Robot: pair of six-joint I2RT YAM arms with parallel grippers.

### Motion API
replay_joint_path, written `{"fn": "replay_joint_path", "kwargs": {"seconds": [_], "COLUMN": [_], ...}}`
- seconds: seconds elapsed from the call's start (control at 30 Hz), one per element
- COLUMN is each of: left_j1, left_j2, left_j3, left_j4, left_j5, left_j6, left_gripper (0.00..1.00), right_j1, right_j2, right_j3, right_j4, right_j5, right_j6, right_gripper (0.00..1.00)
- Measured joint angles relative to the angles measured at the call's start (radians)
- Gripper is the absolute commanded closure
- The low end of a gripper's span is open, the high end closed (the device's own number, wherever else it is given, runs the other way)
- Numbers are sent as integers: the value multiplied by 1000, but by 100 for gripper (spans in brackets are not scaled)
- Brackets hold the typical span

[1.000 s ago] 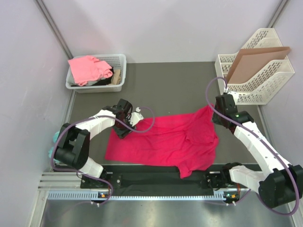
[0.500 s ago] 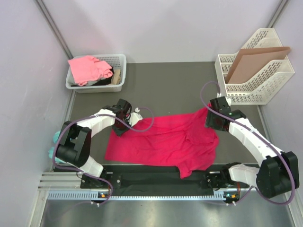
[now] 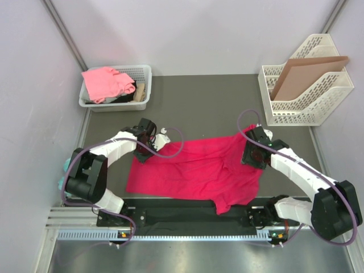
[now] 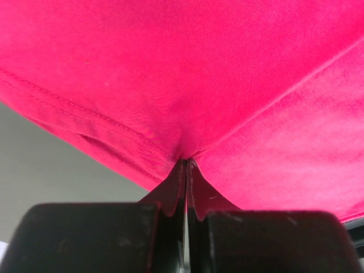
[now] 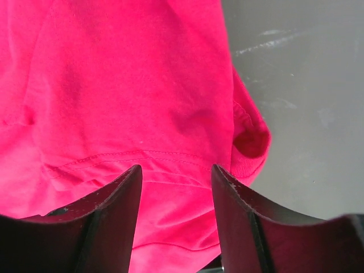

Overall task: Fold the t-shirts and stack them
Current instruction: Flatten out the tshirt

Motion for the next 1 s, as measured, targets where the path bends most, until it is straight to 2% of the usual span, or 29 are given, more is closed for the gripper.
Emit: {"fn": "replay_joint_path", "kwargs": {"seconds": [0.27, 0.47, 0.8, 1.0], "left_j1": [0, 0, 1, 1], "left_j2": [-23, -44, -48, -65], "left_j3": [3, 3, 3, 3], "left_j4": [-6, -7, -7, -7], "left_j5": [-1, -1, -2, -4], "left_j6": [2, 2, 3, 9], "left_gripper": [100, 100, 100, 100], "right_j1": [2, 2, 2, 2], "right_j2": [-31, -34, 3, 40], "right_j3": [-13, -13, -27, -27], "right_j4": [-45, -88, -70, -33], "right_j5": [44, 87, 124, 128], "right_j6": [81, 137, 173, 173], "right_gripper": [41, 41, 62, 68]}}
